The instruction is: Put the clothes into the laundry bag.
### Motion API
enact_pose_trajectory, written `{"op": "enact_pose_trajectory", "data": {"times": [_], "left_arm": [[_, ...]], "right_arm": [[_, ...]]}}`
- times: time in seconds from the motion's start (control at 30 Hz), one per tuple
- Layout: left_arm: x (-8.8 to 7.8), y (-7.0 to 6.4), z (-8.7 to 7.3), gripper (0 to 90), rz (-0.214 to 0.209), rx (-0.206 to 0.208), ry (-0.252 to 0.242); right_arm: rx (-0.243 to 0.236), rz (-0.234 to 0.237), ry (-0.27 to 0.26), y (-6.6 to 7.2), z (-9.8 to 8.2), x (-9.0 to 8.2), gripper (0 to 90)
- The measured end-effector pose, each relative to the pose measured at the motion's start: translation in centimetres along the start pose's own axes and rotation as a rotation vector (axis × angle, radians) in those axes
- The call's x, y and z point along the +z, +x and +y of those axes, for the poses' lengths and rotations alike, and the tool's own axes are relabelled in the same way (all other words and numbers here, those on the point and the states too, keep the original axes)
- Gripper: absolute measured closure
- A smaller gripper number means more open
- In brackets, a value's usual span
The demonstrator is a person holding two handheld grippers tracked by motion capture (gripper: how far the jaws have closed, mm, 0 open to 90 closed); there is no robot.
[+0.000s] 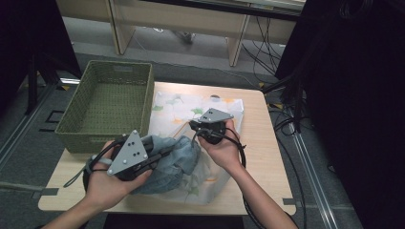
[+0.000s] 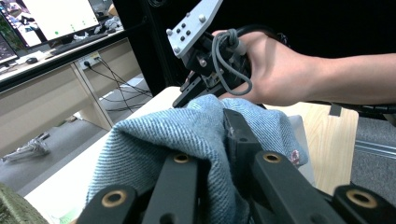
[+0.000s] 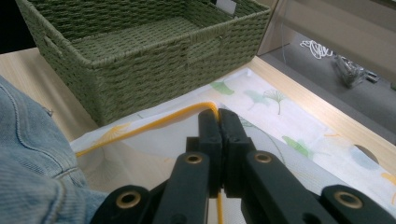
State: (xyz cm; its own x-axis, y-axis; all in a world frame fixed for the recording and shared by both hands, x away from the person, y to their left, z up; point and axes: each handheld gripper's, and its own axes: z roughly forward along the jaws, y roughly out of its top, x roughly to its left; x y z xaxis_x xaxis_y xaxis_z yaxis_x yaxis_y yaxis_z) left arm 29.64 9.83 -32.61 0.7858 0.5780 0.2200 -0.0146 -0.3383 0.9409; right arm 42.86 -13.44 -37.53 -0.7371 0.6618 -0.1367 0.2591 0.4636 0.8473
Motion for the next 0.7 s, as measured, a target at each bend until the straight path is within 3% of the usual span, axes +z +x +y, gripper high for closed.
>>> {"op": "enact_pose_trajectory", "data": {"times": [0.2, 0.7], "left_arm": [[0.7, -0.1, -0.2, 82.5, -0.003, 0.009, 0.017], [2.6, -0.2, -1.2, 82.3, -0.022, 0.021, 0.066]], "right_arm": [[-0.024, 0.003, -0.008, -0.1, 0.0, 0.1, 90.0], [-0.023, 0.010, -0.001, 0.0, -0.1, 0.2, 90.0]]}}
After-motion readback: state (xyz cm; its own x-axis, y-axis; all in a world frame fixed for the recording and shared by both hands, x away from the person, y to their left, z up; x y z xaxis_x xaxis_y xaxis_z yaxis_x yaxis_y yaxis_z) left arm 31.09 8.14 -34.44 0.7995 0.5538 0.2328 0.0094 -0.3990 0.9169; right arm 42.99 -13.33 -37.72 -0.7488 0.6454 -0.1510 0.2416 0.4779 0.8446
